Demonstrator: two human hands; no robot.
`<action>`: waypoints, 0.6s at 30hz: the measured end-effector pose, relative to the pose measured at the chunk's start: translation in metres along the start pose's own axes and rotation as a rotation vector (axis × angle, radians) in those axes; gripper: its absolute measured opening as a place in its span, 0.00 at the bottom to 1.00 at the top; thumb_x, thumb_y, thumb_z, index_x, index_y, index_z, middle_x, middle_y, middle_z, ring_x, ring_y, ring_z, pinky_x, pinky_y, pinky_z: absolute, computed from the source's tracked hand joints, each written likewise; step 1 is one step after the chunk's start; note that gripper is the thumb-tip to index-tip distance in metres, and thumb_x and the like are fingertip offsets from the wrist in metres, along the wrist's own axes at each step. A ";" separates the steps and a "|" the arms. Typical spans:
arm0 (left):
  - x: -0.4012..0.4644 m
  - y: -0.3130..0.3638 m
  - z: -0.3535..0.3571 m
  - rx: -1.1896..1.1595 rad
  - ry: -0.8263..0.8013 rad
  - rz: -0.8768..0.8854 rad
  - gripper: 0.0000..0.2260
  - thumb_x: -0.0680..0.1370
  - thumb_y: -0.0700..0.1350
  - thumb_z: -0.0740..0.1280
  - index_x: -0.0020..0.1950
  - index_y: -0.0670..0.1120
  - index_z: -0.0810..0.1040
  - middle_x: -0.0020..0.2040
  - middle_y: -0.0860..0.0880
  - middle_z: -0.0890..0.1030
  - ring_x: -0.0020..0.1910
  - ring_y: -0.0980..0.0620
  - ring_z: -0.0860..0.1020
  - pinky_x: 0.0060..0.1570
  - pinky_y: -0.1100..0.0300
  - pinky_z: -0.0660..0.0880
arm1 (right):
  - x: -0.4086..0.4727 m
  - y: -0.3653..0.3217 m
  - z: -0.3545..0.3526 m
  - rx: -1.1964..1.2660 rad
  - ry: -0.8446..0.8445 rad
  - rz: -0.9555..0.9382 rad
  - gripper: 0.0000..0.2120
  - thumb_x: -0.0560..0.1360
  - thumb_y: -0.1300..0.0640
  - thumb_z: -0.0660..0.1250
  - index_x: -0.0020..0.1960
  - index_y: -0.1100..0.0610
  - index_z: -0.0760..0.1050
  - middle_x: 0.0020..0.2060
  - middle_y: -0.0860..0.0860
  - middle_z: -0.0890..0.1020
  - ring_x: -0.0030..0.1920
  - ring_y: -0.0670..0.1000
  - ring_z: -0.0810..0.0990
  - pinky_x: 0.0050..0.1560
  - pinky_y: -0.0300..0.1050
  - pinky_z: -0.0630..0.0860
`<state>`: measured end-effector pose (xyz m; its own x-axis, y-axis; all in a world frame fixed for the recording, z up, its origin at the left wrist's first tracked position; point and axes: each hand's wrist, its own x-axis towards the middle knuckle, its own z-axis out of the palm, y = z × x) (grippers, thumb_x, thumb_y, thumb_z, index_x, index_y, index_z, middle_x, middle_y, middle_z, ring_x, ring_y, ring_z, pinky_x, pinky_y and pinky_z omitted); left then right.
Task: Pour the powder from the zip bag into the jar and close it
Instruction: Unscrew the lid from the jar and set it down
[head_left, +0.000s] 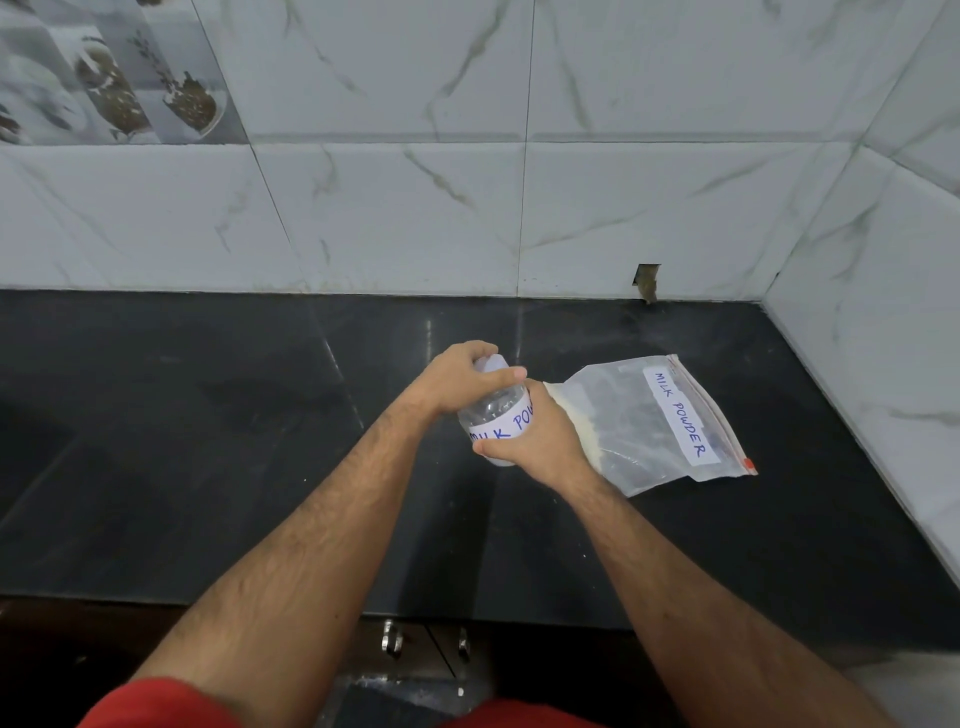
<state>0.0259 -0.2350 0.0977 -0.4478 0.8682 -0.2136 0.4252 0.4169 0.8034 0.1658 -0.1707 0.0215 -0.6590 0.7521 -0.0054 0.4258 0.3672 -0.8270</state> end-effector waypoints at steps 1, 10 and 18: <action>0.000 -0.002 -0.004 0.010 -0.037 -0.002 0.31 0.69 0.62 0.75 0.67 0.47 0.76 0.63 0.50 0.81 0.58 0.50 0.81 0.60 0.51 0.79 | 0.000 0.002 0.000 -0.006 -0.002 -0.002 0.42 0.53 0.38 0.80 0.63 0.45 0.69 0.54 0.44 0.80 0.53 0.47 0.81 0.54 0.50 0.83; 0.003 -0.039 -0.026 -0.476 0.104 -0.291 0.22 0.76 0.60 0.69 0.59 0.44 0.79 0.54 0.39 0.82 0.46 0.46 0.82 0.53 0.45 0.82 | 0.013 0.019 0.020 -0.050 -0.043 0.021 0.39 0.50 0.37 0.81 0.57 0.47 0.73 0.49 0.43 0.82 0.48 0.46 0.84 0.43 0.46 0.84; -0.001 -0.130 -0.032 -0.998 0.220 -0.626 0.25 0.77 0.55 0.70 0.69 0.45 0.70 0.66 0.38 0.73 0.58 0.36 0.80 0.36 0.47 0.84 | 0.004 0.014 0.025 0.061 -0.027 0.087 0.39 0.57 0.47 0.83 0.63 0.47 0.68 0.54 0.42 0.81 0.53 0.45 0.81 0.51 0.41 0.80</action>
<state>-0.0545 -0.2986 0.0112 -0.5255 0.4837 -0.6999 -0.6686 0.2739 0.6913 0.1535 -0.1765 -0.0039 -0.6376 0.7647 -0.0934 0.4444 0.2661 -0.8554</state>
